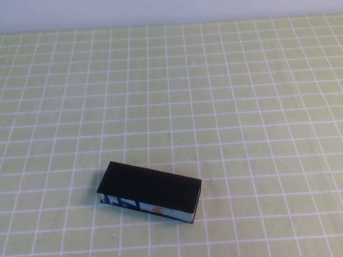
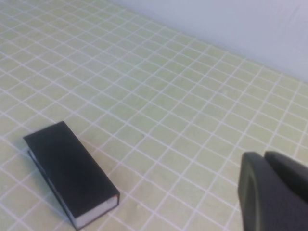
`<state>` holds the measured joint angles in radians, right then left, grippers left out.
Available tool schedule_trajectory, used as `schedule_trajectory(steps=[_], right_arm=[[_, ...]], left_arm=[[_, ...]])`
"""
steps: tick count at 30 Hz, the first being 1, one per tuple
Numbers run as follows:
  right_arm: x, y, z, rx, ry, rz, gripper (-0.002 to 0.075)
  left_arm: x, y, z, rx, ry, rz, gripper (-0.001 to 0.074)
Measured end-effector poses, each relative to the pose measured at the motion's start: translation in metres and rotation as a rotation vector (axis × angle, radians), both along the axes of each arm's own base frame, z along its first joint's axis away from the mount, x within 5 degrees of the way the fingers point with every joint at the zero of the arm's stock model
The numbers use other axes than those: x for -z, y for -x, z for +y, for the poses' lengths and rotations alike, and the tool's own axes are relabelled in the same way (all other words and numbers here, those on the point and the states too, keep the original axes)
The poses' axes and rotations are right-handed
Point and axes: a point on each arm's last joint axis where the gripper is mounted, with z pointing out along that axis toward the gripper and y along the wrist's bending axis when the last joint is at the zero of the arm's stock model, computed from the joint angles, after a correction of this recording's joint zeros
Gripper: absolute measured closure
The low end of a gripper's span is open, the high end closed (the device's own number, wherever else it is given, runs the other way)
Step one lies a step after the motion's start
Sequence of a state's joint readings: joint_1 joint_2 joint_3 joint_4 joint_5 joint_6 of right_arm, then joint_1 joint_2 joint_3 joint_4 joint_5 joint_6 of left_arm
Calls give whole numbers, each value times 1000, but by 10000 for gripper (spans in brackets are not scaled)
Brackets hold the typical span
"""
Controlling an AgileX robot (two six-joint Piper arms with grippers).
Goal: Return glasses to glasses case
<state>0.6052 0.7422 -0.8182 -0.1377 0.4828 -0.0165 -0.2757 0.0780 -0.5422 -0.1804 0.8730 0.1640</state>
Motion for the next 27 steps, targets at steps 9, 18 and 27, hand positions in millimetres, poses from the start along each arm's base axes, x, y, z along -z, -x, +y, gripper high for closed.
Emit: schedule_trajectory(steps=[9,18,27], right_arm=[[66,41,-38,89,-35,-68,743],[95,59,-51,115,-126,-62,743],[94,60,-52,113,-133,-71,743]], left_arm=[[8,-5,-1,-11,19,-12,738],[5,-6,-1,-16,36,-37,738],[6,-6,-1,-16,34,-34,738]])
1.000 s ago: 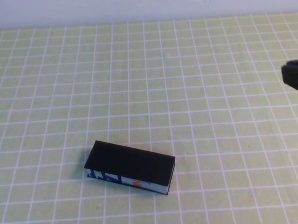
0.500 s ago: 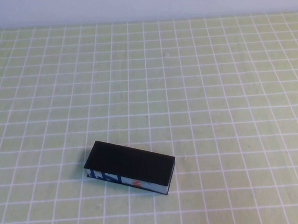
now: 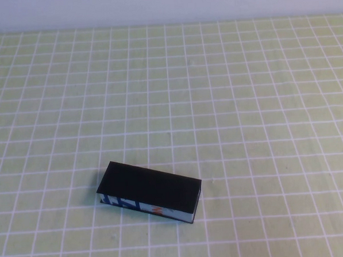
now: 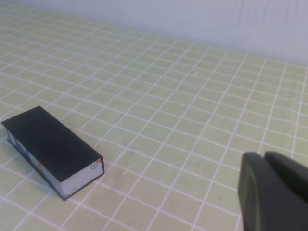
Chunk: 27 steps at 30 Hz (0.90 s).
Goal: Return glasses to glasses case
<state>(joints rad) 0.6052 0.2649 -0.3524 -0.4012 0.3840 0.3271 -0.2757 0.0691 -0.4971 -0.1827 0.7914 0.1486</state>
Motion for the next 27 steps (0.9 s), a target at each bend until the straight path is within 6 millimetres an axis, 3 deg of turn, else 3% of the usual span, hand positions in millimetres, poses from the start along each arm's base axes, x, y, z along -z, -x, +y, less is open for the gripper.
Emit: schedule_trajectory(steps=[16,21,25,27], right_arm=[[0,0,0,0,-1,-1,743],[0,0,0,0,-1,-1,743],[0,0,0,0,-1,-1,743],[0,0,0,0,-1,-1,743]], left_arm=[[-1,0,0,-3,1,-9,738],[-3,-11,2,-49,22,-170,738],[12,-22,3,-94,72,-358,738],[31,-27,3,-107,82,-390,738]])
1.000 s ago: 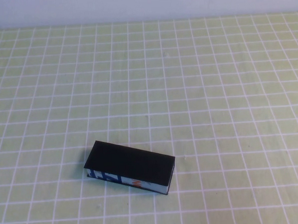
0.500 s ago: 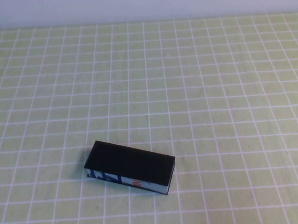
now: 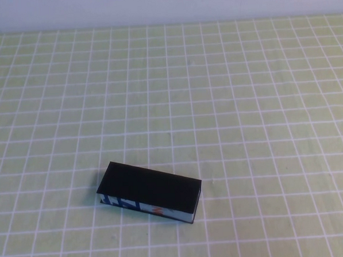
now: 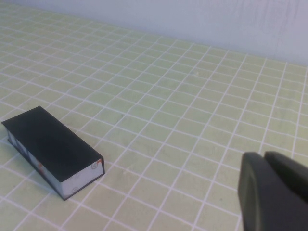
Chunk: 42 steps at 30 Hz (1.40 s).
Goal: Return glasses to glasses case
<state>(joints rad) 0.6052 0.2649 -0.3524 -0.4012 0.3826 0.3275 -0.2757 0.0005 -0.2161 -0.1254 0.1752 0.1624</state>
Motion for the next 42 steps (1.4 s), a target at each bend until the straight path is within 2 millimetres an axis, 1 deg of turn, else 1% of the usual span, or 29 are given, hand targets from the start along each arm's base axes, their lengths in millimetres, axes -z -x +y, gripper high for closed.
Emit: schedule_trajectory(steps=[2,5,6,8,13,18,27,35,42], right_arm=[[0,0,0,0,0,0,743],[0,0,0,0,0,-1,743],[0,0,0,0,0,-1,743],[0,0,0,-1,-1,-2,743],[0,0,0,-1,-1,-2,743],[0,0,0,0,-3,-1,743],[0,0,0,0,-3,-1,743],[0,0,0,0,-3,-1,743],[0,0,0,-1,-4,0,743]], left_arm=[[22,-6,-1,-6,8,42,738],[58,-13,-2,-27,59,173,738],[68,-15,-2,-37,75,212,738],[78,-16,-1,-49,84,255,738],[84,-16,0,-64,38,294,738],[95,-13,0,-66,-9,414,738],[95,-13,0,-70,-25,419,738],[95,-14,5,-159,-1,421,738],[95,-14,5,-173,2,421,738]])
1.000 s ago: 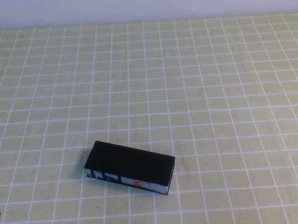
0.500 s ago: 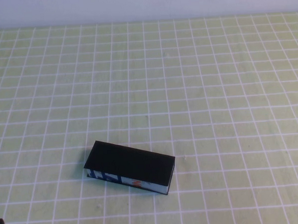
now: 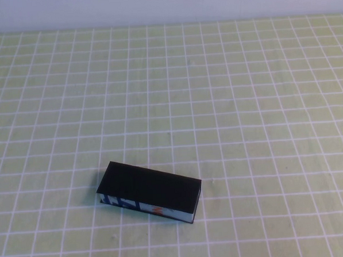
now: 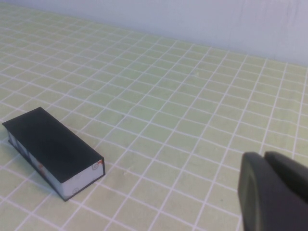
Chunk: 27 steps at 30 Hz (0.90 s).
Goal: Return glasses to glasses case
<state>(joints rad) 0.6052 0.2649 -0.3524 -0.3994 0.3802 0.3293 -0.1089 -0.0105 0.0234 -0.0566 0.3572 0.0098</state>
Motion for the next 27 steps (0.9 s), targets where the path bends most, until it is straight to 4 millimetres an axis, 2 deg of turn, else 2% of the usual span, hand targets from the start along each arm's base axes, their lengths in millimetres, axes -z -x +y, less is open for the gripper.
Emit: schedule_trajectory(steps=[18,22,27], right_arm=[[0,0,-1,16,-6,-1,743],[-1,0,-9,122,-25,-10,743],[-3,1,-24,340,-40,-36,743]], left_arm=[[0,0,0,-1,2,0,738],[0,0,0,-1,2,0,738],[0,0,0,-1,2,0,738]])
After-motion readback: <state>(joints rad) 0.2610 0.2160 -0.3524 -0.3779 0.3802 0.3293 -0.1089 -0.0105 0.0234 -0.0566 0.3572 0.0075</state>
